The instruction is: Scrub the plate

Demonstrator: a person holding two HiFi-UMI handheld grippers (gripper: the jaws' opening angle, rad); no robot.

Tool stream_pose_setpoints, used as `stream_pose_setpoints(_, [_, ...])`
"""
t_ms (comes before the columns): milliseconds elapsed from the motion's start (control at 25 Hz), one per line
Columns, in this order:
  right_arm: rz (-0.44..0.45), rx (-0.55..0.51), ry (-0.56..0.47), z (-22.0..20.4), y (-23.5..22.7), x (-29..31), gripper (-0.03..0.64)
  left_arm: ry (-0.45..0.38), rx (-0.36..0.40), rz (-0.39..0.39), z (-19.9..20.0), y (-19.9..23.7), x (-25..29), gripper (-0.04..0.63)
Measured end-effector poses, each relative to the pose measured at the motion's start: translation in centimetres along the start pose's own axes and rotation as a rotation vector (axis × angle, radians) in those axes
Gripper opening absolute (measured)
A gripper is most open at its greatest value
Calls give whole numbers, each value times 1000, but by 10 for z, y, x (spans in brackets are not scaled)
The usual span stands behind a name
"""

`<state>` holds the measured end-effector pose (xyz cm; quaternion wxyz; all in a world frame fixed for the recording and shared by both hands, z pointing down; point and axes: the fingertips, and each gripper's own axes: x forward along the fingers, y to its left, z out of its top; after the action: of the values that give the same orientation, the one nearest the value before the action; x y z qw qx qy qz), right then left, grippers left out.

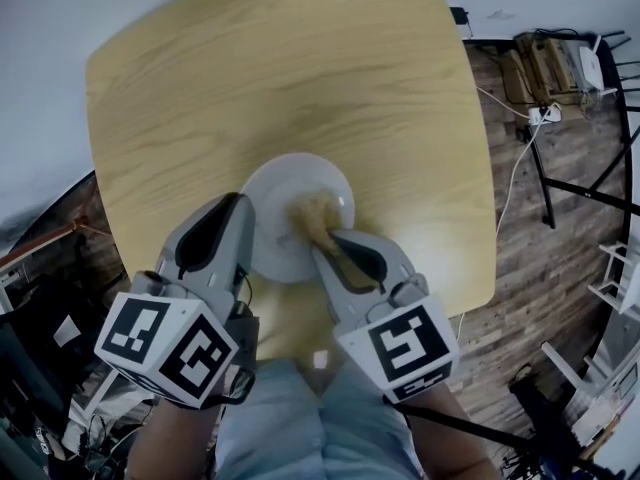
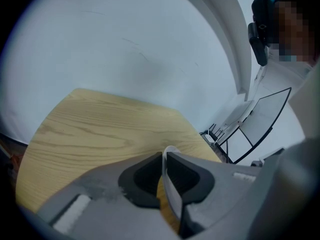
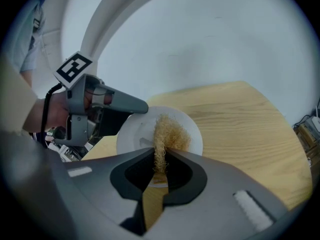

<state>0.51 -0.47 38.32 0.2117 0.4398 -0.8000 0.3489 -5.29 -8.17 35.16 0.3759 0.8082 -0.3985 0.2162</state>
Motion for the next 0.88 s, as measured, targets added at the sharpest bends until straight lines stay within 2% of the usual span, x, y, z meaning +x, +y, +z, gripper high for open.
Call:
stream_pose_setpoints(560, [147,-11,-42,-9,47,-24,43,-19,72,16,-4,-16,2,51])
stream_pose_setpoints(720, [119,-11,-77,2,33,-33,43,-9,72,16,-7,-19,3,51])
stream_pose_setpoints(880, [21,-22,-89,12,-6,-36,43,-2,61,9,-8,-19,4,51])
